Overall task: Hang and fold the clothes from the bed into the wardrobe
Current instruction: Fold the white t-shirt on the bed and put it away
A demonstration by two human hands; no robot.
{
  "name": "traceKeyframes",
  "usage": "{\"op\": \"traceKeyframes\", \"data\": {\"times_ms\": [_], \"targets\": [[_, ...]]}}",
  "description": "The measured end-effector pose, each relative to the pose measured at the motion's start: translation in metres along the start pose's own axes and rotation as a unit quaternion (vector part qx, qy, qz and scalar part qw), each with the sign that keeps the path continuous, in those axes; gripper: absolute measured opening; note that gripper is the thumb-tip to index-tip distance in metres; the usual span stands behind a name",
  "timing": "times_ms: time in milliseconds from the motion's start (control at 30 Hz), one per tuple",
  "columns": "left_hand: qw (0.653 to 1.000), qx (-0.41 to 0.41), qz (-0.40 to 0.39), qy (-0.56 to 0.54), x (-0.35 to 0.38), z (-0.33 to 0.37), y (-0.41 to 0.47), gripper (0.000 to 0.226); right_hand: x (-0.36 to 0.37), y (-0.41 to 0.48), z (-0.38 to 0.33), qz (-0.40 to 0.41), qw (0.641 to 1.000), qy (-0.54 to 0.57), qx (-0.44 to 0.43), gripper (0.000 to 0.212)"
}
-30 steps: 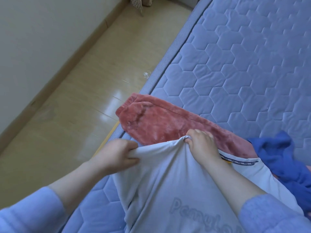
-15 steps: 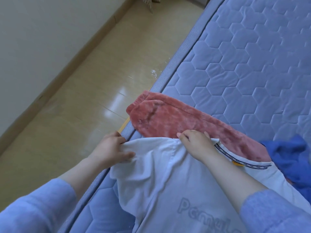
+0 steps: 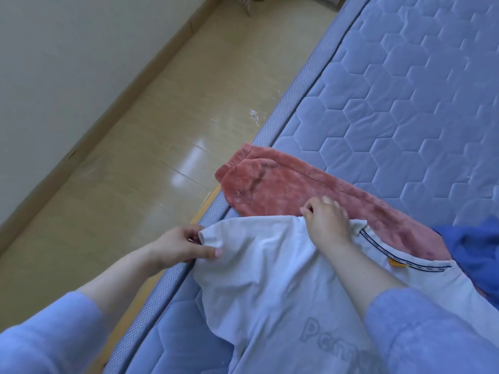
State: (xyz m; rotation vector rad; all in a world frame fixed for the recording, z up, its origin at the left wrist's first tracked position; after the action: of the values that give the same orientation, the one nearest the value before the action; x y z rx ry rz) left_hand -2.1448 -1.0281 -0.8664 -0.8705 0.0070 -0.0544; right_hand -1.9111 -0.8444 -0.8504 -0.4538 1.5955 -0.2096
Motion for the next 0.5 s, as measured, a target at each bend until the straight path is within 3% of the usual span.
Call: {"op": "traceKeyframes", "data": {"times_ms": [167,233,300,400,500], "targets": [[0.982,0.074,0.102,0.139,0.001,-0.010,0.002,0.034,-0.020,-0.058,-0.021,0.157,0.980,0.107,-0.053,0.026],[0.978,0.103,0.105,0.151,0.011,-0.007,0.000,0.044,-0.010,-0.080,-0.017,0.121,0.975,0.182,-0.041,0.024],[0.974,0.127,0.095,0.165,0.026,-0.002,0.002,0.049,0.009,-0.096,-0.007,0.051,0.964,0.261,0.023,0.019],[0.971,0.131,0.117,0.162,0.037,0.002,0.006,0.014,0.030,-0.116,-0.001,-0.004,0.947,0.309,0.086,0.017],[0.976,0.109,0.180,0.055,0.024,-0.002,0.000,0.017,0.054,-0.129,-0.003,-0.070,0.931,0.322,0.156,0.033]]}}
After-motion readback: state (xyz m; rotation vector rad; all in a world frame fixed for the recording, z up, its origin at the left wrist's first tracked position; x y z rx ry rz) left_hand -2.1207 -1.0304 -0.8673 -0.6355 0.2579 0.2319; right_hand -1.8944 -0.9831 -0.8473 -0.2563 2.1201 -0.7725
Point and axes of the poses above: each hand's wrist, its own y-axis towards the middle knuckle, its own x-axis out of the palm, z = x × y, the point moved 8 cm from there along y, towards the middle knuckle, and after that the axes turned 5 degrees about x, right-handed, at the moved point
